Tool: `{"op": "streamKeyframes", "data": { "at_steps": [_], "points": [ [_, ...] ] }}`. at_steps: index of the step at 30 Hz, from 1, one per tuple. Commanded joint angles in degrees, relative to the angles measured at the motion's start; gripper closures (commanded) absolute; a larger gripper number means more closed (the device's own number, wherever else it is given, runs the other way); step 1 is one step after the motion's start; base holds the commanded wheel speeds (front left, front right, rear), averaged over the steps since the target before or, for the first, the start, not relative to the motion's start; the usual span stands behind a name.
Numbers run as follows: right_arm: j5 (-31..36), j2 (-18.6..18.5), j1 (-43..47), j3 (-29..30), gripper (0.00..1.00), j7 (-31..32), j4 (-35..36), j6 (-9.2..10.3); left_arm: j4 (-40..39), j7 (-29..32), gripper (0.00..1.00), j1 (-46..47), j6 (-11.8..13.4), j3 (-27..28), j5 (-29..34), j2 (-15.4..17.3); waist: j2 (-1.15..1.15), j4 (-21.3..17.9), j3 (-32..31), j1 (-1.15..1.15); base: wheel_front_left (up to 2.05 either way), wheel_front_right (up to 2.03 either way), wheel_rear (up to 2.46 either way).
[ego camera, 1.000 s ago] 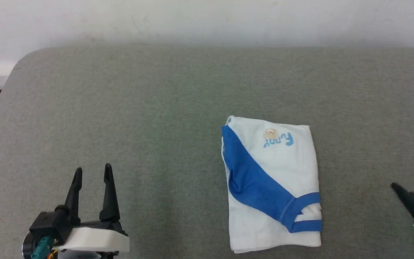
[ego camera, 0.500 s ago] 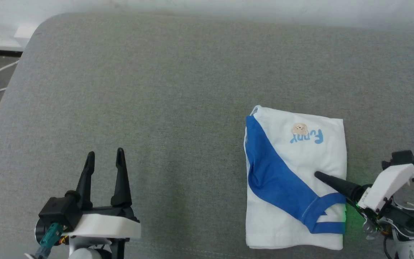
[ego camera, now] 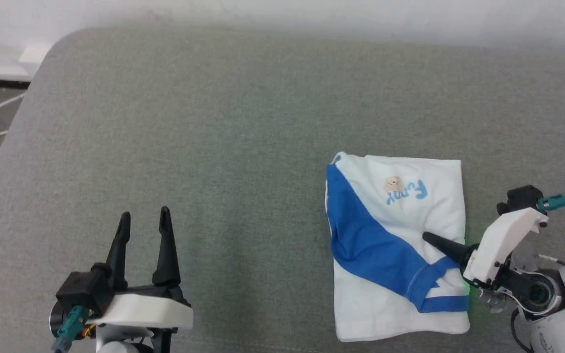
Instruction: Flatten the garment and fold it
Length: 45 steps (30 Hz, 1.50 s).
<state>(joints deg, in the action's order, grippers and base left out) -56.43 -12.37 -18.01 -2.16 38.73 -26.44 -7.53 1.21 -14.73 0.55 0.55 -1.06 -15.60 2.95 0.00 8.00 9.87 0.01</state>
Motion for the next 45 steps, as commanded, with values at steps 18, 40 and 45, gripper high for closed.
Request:
{"op": "streamKeyframes", "data": {
  "at_steps": [18, 40, 45],
  "points": [
    [28.9, -8.8, -12.9, -11.4, 1.0, -7.2, -8.9, 0.04, -2.1, -0.3, 0.0, 1.2, -0.6, 1.1, 2.8, -0.1, 0.0, -21.8, 2.4, -0.01, 0.0, 0.0, 0.0],
    [35.2, -15.3, -30.2, -5.6, 0.57, -33.2, -29.7, 0.04, -2.0, -0.3, 0.0, 15.6, -4.6, -1.2, 9.3, 2.2, 0.0, -27.3, 21.7, -0.01, 0.0, 0.0, 0.0],
    [41.8, -15.5, -32.6, -1.9, 0.0, -43.0, -35.9, 0.04, -1.1, -0.3, 0.0, 16.0, -4.8, -1.4, 9.3, 2.2, 0.0, -26.5, 21.5, -0.01, 0.0, 0.0, 0.0]
  ]
}}
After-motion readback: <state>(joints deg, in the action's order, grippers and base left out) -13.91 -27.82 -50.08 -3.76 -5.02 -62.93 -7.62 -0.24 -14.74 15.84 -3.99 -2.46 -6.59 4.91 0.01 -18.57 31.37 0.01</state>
